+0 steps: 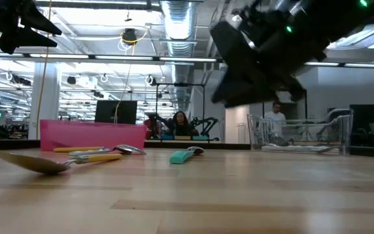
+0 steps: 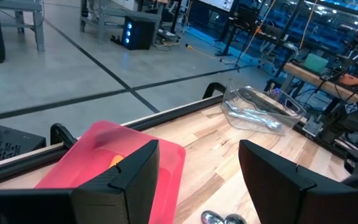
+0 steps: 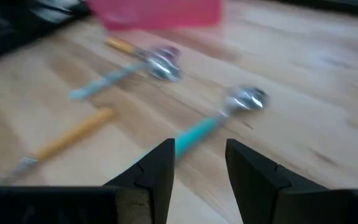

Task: Sort silverware by color (type)
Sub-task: Put the light blue spoon into the yellow bin

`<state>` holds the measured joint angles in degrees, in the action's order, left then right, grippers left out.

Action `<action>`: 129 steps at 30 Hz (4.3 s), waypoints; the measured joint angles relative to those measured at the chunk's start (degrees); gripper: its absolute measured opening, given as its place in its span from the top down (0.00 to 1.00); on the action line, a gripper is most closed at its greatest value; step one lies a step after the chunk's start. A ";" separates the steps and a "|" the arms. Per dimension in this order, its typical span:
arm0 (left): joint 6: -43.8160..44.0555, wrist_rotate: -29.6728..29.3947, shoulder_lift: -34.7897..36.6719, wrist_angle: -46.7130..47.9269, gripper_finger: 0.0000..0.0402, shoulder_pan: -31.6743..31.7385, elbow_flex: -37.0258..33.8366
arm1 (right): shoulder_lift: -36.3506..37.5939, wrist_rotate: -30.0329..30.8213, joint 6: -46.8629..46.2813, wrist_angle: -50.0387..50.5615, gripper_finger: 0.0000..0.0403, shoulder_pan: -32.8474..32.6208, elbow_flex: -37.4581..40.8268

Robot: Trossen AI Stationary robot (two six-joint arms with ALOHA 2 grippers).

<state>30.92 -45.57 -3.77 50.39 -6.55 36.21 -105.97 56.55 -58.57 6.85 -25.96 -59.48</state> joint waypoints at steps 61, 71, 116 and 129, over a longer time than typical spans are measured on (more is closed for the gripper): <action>0.22 -1.37 0.00 0.12 0.49 0.00 0.00 | 0.04 -40.33 47.93 -47.54 0.58 3.10 -0.02; 0.22 -1.37 0.00 0.13 0.49 0.00 0.00 | 0.04 -40.33 47.95 -49.37 0.58 3.10 -0.02; 0.22 -0.76 -0.01 0.11 0.49 -0.01 0.00 | -0.52 -3.38 21.53 -18.63 0.58 4.42 0.00; 0.28 -0.35 -0.01 0.13 0.49 -0.01 0.02 | -12.41 -0.64 15.87 -20.58 0.58 5.15 -4.51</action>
<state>31.19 -45.92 -3.78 50.53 -6.55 36.23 -118.38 55.92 -42.69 -13.73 -20.80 -64.00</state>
